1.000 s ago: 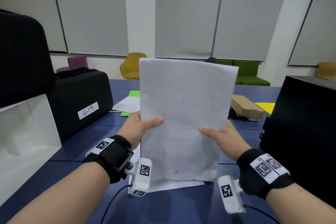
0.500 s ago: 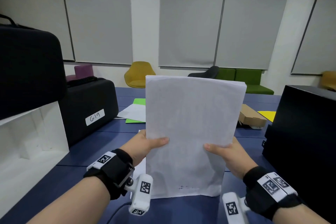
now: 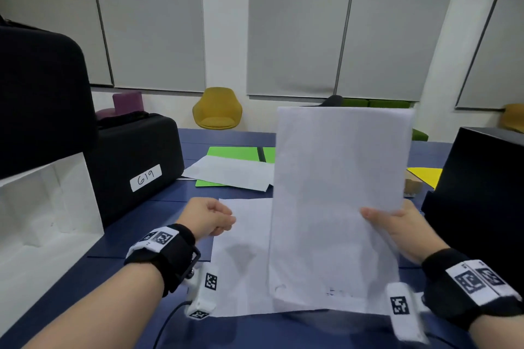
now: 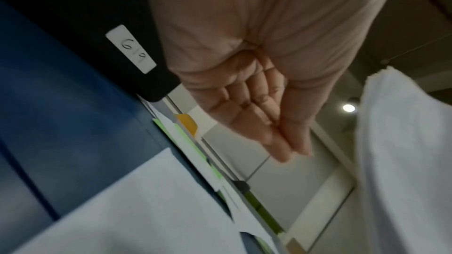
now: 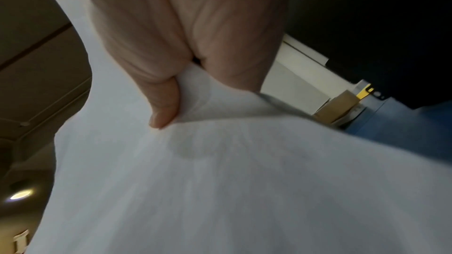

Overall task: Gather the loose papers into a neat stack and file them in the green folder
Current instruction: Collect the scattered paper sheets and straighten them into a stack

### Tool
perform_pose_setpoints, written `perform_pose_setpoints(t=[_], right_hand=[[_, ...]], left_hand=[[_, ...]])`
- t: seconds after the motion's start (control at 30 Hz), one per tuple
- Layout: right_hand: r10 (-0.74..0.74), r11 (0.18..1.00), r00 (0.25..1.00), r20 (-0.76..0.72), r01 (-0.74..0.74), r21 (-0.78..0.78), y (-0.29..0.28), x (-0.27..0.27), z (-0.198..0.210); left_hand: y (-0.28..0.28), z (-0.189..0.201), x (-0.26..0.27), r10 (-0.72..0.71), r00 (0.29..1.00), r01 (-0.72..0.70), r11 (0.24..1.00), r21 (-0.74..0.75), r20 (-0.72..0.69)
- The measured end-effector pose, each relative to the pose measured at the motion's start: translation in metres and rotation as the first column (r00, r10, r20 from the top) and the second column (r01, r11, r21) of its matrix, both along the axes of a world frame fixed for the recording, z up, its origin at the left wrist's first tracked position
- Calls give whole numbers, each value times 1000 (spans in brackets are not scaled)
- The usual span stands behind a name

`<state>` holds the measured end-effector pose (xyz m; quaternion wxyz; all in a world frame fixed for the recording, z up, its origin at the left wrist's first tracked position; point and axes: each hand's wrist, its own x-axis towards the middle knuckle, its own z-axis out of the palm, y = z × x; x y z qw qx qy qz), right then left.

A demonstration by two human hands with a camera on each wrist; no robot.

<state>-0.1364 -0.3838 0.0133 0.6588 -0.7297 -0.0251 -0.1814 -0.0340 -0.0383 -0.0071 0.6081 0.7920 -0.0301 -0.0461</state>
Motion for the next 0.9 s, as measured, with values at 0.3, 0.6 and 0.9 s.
perform_pose_setpoints(t=[0.3, 0.6, 0.9], right_hand=[[-88, 996, 994, 62, 89, -14, -37, 4, 2], [-123, 992, 991, 54, 124, -16, -47, 1, 2], [-146, 989, 989, 30, 146, 8, -57, -2, -1]], left_hand=[[-20, -27, 26, 75, 981, 116, 505, 855, -177], [-29, -32, 34, -8, 970, 228, 386, 894, -244], [-17, -29, 45, -151, 962, 260, 753, 605, -225]])
